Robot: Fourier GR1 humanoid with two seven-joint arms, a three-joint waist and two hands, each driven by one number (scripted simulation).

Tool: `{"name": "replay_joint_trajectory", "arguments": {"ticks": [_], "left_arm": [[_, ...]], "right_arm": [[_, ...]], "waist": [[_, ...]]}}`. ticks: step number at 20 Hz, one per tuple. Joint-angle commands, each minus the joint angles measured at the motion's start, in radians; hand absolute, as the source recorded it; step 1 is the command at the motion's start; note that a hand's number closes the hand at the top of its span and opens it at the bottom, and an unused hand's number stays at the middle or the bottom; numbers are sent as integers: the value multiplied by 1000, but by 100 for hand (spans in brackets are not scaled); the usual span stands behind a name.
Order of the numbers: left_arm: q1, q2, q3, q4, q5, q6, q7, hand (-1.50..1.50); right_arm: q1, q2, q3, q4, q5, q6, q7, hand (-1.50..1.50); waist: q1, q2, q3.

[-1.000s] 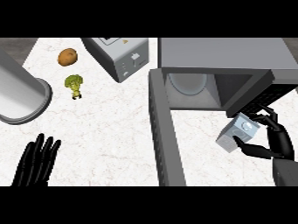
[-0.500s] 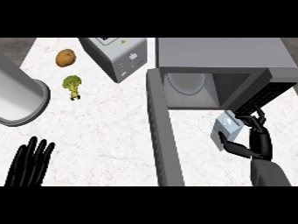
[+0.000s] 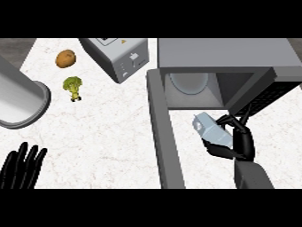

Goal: Pick up the milk, place it into the microwave and close the microwave

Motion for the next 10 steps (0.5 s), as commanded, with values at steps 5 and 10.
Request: {"name": "replay_joint_trajectory", "arguments": {"ticks": [5,10], "left_arm": [[44,-9,36,75,-5,-71,-97,-150],[33,11,107,7,50,-89,-3,-150]], "right_arm": [[-59,16,167,-108,-17,-219,159,150],[-100,7,184,-183,4,-238,309,150]], "waist": [[19,8,3],[16,8,4]]}}
